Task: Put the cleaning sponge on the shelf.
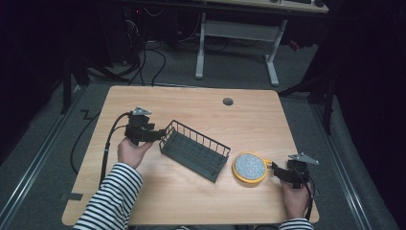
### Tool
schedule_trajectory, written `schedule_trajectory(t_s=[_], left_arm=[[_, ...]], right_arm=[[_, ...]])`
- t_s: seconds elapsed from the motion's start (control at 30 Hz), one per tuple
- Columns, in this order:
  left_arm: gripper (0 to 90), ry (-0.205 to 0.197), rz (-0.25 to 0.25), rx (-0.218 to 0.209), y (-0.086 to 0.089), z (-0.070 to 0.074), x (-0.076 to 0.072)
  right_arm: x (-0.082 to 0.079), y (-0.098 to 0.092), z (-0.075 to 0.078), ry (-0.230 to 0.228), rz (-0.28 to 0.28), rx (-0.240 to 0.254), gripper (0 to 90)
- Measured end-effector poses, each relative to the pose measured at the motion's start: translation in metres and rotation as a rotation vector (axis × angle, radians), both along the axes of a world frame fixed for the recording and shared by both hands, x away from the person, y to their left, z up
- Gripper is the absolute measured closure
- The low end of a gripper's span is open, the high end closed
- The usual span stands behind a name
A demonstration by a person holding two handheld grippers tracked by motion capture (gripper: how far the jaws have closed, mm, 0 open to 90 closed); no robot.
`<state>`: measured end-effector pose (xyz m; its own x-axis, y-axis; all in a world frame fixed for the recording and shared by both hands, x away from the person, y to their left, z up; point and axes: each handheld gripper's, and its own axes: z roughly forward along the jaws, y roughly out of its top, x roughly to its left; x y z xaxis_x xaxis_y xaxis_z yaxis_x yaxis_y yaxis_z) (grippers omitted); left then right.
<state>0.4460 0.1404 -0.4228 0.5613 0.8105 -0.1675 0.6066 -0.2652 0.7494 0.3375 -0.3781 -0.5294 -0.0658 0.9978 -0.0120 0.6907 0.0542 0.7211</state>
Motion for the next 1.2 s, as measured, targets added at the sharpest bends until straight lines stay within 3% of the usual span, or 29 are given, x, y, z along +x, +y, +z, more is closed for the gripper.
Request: schedule_trajectory(t_s=[0.2,0.53,0.9,1.13,1.2], left_arm=[[38.4,-0.041,0.060,-0.078,0.029,0.009,-0.014],[36.1,-0.064,0.142,-0.090,0.071,0.007,-0.037],[32.6,-0.040,0.181,-0.109,0.104,-0.017,-0.066],[29.0,-0.020,0.209,-0.080,0.107,-0.035,-0.074],[28.5,-0.007,0.219,-0.071,0.106,-0.046,-0.076]], right_arm=[[0.000,0.000,0.000,0.000,0.000,0.000,30.3],[0.000,0.000,0.000,0.000,0.000,0.000,30.3],[0.000,0.000,0.000,0.000,0.000,0.000,30.3],[0.000,0.000,0.000,0.000,-0.001,-0.001,30.3],[0.000,0.000,0.000,0.000,0.000,-0.001,30.4]])
